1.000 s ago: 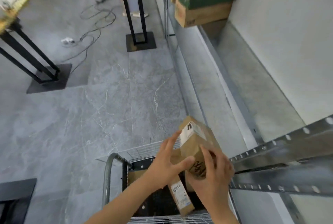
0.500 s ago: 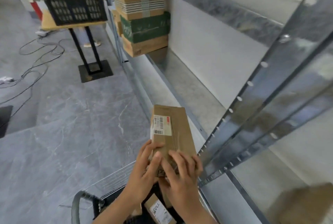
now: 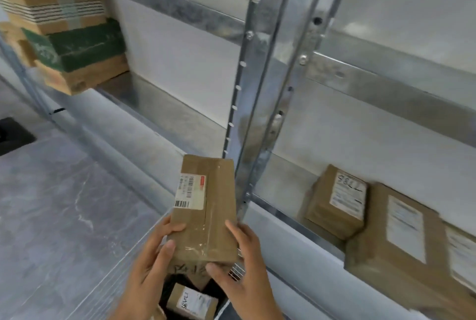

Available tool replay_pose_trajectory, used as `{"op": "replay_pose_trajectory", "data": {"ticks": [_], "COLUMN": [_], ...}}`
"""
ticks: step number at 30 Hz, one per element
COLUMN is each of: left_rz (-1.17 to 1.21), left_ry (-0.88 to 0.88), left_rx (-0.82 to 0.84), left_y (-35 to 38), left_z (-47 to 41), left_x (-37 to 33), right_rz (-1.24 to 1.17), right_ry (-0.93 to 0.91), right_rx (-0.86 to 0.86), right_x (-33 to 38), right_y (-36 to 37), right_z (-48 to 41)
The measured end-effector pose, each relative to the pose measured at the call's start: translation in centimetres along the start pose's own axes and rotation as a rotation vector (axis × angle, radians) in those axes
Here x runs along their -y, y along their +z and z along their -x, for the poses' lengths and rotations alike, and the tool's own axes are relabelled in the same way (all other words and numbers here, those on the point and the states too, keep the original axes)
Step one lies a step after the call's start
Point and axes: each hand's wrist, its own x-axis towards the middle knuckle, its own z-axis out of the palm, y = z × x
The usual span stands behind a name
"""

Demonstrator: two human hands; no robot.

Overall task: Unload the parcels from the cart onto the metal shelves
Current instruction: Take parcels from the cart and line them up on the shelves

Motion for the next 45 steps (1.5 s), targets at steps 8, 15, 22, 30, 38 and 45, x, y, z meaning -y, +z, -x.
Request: {"op": "replay_pose_trajectory", "data": {"ticks": [8, 15, 22, 30, 38, 45], "left_rz": [0.011, -0.061, -0.029, -0.075, -0.033, 0.047], "left_ry": [-0.050, -0.013, 0.001, 0.078, 0.065, 0.006], "left_rx": [0.286, 0.504, 0.702, 0.838, 1.063, 1.210], "left_y": [2.8, 8.5, 16.5, 27.2, 38.6, 49.1], "left_z": [0.7, 0.0, 1.7, 6.2, 12.8, 21.6], "left_x": [1.8, 1.0, -0.1, -0.8, -0.6, 0.2], "right_rz": [-0.060, -0.044, -0.035, -0.028, -0.080, -0.079], "right_ry": [0.094, 0.124, 0.163, 0.165, 0.158, 0.213], "right_rx": [-0.225, -0.507, -0.729, -0.934, -1.059, -1.138], "right_x": [0.4, 0.7, 0.7, -0.5, -1.9, -2.8], "right_y": [-2.6, -6.4, -12.3, -20.8, -31.2, -40.1], "right_z": [5.8, 8.0, 11.9, 17.6, 26.1, 35.8]}}
